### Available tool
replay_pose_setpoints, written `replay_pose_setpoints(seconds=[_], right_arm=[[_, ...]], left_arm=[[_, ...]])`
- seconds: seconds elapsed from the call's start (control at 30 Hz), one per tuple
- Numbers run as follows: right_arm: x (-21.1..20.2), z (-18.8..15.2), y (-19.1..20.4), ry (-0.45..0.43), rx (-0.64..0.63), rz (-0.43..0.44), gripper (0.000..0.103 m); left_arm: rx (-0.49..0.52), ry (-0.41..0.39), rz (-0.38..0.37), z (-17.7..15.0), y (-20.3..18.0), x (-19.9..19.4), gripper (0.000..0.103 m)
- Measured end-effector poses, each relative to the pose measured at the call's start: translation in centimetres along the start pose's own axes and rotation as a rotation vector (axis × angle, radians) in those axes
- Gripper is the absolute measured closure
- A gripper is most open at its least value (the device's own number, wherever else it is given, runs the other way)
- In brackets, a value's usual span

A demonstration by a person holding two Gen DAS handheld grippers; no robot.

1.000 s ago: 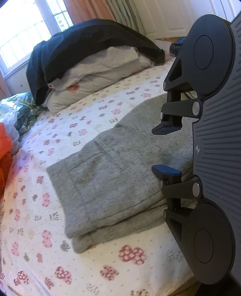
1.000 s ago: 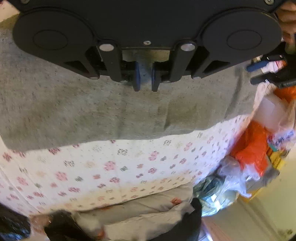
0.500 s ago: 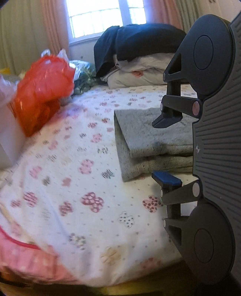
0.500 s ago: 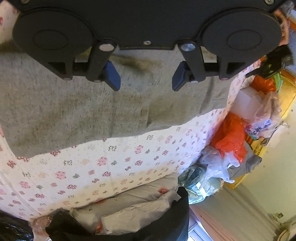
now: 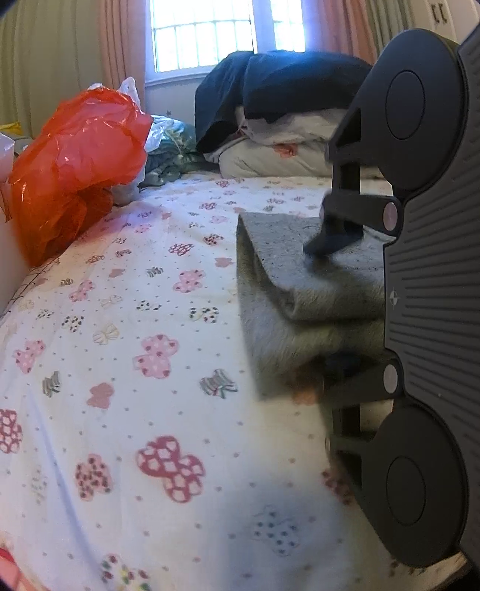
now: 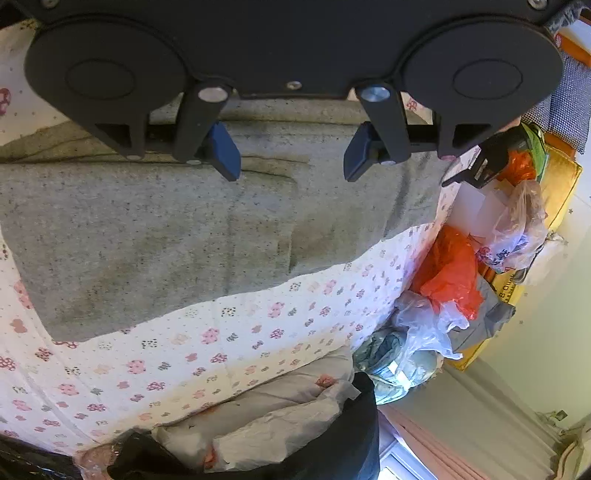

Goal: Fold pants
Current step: 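Close the left tool on the folded pants end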

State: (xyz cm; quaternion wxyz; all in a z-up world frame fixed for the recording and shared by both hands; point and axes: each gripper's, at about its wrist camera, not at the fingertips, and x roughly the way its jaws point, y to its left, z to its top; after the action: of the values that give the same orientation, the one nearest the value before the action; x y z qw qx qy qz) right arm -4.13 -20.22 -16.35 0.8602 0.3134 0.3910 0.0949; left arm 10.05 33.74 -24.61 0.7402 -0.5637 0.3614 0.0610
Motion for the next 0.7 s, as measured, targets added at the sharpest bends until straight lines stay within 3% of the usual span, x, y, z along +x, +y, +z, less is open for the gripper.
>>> replay_pose_setpoints(seconds=[0.13, 0.37, 0.53, 0.7], right_arm=[[-0.4, 0.3, -0.4, -0.011, 0.022, -0.009, 0.036], [-1.1, 1.0, -1.5, -0.029, 0.069, -0.016, 0.036], [-2.4, 1.3, -2.3, -0.06, 0.085, -0.028, 0.036], [-4.8, 1.9, -3.9, -0.12, 0.137, -0.044, 0.036]], left_arm=[[0.064, -0.029, 0.019, -0.6, -0.3, -0.7, 0.084], [0.403, -0.133, 0.13, -3.8, -6.6, -3.2, 0.089], [0.491, -0.15, 0.006, -6.9, -10.7, -5.3, 0.09], [0.529, -0.093, -0.143, -11.3, -13.9, -5.6, 0.09]])
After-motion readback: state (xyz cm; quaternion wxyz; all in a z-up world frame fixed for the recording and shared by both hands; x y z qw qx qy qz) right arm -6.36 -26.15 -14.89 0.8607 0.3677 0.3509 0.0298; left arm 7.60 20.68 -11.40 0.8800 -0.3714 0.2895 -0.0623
